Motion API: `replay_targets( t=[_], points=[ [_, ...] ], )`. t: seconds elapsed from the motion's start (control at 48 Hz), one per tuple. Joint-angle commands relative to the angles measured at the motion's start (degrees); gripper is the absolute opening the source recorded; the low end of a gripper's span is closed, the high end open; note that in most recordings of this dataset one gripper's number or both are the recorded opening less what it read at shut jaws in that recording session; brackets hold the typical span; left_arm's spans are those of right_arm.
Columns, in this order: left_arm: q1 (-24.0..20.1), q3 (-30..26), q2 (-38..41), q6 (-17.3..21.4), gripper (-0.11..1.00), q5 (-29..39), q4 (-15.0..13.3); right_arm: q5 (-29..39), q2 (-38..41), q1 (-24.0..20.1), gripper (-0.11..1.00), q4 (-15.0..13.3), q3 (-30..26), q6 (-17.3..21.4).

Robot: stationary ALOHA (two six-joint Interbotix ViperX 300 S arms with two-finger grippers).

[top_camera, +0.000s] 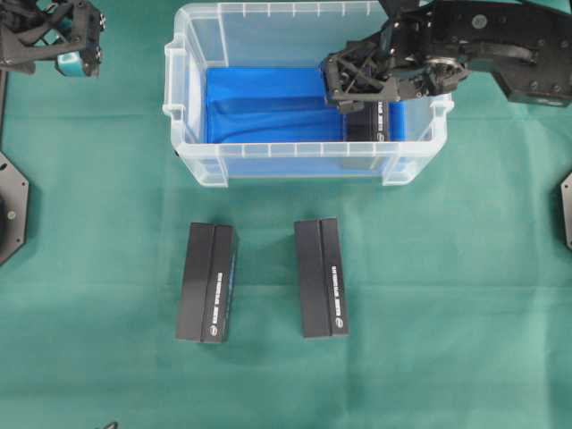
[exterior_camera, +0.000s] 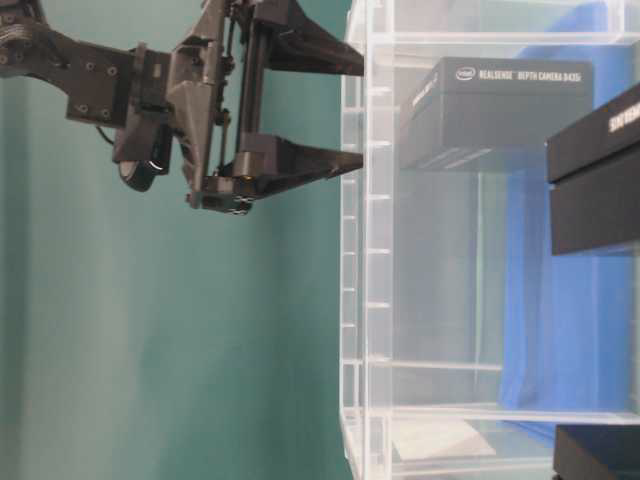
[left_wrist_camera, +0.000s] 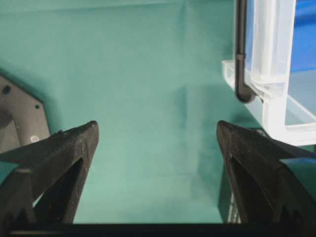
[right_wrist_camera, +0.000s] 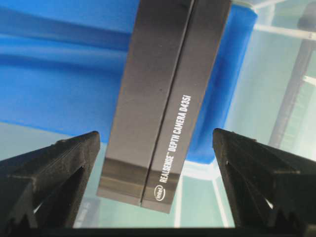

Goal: Take out the box from the case.
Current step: 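Lower the right gripper around the right black box pair and close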

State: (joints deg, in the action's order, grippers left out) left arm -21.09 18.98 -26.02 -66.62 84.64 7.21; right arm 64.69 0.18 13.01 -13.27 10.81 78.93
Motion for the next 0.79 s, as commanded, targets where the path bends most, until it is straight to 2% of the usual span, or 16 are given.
replay_targets(
  t=[0.0,0.771],
  points=[
    [0.2,-0.7,-0.4,0.0,0.94,-0.5,-0.1,-0.6,-0.4,0.1,0.93,-0.2,-0.2,0.3],
    [0.3,-0.5,-0.5,0.0,0.94,-1.0,0.0,-5.9,2.0,1.4,0.93,-0.2,2.4,0.5]
  ],
)
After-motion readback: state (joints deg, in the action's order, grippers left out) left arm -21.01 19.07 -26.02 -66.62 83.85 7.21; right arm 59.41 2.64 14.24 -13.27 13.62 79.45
